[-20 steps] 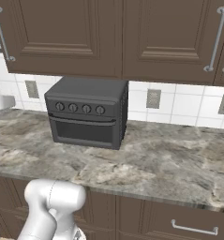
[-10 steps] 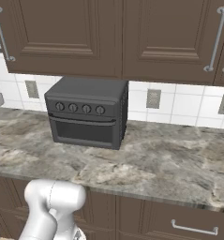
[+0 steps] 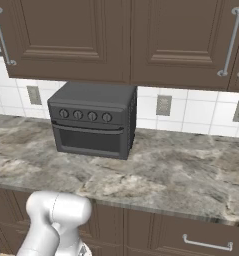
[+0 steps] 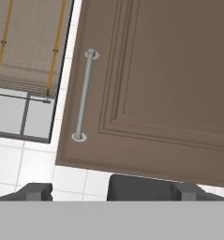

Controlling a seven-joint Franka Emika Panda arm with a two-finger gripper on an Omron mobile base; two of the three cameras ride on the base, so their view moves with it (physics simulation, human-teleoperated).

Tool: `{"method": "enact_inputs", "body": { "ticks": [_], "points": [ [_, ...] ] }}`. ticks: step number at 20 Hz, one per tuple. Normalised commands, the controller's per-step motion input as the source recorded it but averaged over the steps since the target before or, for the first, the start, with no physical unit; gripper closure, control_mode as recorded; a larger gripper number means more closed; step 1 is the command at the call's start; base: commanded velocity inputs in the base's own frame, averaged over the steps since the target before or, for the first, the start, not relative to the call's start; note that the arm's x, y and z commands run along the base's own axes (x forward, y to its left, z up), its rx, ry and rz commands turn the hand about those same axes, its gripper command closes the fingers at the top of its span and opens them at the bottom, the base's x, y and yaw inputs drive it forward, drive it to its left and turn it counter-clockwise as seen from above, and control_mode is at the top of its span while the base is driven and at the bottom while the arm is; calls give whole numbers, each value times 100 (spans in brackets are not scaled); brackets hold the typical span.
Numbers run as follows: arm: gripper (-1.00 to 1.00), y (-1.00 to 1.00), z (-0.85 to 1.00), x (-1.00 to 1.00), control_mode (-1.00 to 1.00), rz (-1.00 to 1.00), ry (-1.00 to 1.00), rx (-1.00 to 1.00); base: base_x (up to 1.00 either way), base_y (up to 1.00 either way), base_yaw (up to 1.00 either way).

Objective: Open the cabinet and move the ladle to the pot. Then close the cabinet.

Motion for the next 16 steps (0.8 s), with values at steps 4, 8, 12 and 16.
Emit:
{"method": "enact_inputs", "body": {
  "ticks": [4,8,12,16],
  "points": [
    [-100,16,33,21,-100,0,-1,0,0,0,0],
    [-100,13,31,29,-100,0,0,0,0,0,0],
    [-100,6,22,30,-100,0,0,0,0,0,0],
    [-100,6,9,37,-100,0,0,0,0,0,0]
  ]
}}
